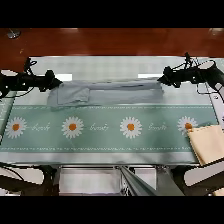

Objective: Fold the shirts.

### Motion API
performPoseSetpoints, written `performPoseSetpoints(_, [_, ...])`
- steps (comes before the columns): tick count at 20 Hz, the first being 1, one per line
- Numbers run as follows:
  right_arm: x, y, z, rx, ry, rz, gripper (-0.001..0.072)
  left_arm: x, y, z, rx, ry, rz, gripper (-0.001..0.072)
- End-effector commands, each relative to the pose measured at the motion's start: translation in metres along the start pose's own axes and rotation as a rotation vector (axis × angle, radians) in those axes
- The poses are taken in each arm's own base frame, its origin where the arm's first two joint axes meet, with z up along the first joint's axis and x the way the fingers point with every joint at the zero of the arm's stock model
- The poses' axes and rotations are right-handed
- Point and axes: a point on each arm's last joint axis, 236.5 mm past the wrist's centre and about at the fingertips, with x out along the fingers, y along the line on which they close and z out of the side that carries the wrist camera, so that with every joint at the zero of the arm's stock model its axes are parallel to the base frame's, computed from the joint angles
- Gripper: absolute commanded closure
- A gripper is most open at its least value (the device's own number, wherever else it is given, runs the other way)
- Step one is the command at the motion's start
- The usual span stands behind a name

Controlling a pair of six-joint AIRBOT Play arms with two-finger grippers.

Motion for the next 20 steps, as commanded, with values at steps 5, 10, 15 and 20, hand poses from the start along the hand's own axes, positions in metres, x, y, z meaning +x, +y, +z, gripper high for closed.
performPoseSetpoints(5, [-0.058, -0.004, 0.034, 0.034, -0.002, 0.083, 0.0085, -0.082, 0.039, -0.008, -0.065, 0.211, 0.111, 0.0005])
performPoseSetpoints(10, [-0.077, -0.071, 0.008, 0.095, 0.092, -0.081, 0.0086, -0.158, 0.037, 0.018, 0.002, -0.192, 0.185, 0.0005])
performPoseSetpoints(15, [-0.029, -0.058, -0.020, 0.090, 0.196, -0.078, 0.0098, -0.131, -0.054, -0.073, 0.078, -0.285, -0.080, 0.0005])
performPoseSetpoints(20, [0.007, -0.052, -0.048, 0.070, 0.300, -0.078, 0.0098, -0.097, -0.092, -0.115, 0.224, -0.175, -0.119, 0.0005])
